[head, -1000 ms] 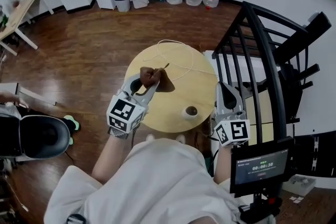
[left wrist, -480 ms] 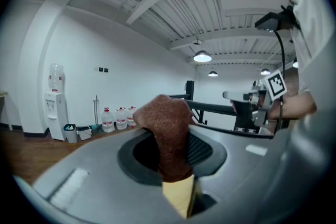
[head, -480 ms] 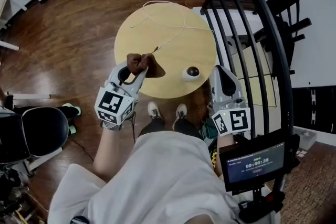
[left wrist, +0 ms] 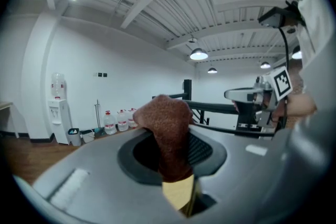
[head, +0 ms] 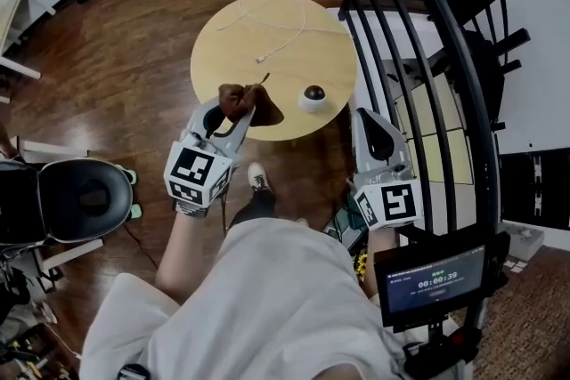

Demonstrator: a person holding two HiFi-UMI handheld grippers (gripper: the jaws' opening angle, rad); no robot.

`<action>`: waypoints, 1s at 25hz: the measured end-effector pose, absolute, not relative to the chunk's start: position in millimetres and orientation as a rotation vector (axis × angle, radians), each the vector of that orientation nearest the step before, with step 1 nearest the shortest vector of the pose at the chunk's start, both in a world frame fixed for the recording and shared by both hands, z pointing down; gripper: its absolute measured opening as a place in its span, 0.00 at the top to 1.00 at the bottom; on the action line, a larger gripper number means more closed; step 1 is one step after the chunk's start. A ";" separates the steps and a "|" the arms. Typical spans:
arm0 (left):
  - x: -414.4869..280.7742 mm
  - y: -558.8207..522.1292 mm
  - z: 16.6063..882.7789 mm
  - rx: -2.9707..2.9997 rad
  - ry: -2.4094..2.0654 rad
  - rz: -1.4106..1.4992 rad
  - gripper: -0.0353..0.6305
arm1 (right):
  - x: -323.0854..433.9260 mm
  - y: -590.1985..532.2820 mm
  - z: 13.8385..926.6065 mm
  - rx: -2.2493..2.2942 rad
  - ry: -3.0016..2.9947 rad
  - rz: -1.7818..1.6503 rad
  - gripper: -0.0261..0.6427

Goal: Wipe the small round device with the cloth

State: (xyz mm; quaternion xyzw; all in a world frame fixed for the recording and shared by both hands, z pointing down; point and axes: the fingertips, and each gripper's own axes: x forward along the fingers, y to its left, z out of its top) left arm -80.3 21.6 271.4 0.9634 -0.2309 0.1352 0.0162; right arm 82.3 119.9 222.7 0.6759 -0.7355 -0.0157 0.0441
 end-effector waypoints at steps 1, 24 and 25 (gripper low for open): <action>-76.3 35.6 272.4 2.995 -0.712 0.413 0.79 | 83.8 132.8 224.1 2.065 -2.255 -0.052 0.96; -68.8 290.7 259.0 3.042 -0.625 0.299 0.79 | 62.2 338.3 238.0 2.036 -2.299 0.000 0.96; -69.1 292.1 253.9 3.055 -0.616 0.296 0.79 | 59.8 338.9 234.9 2.036 -2.282 -0.017 0.96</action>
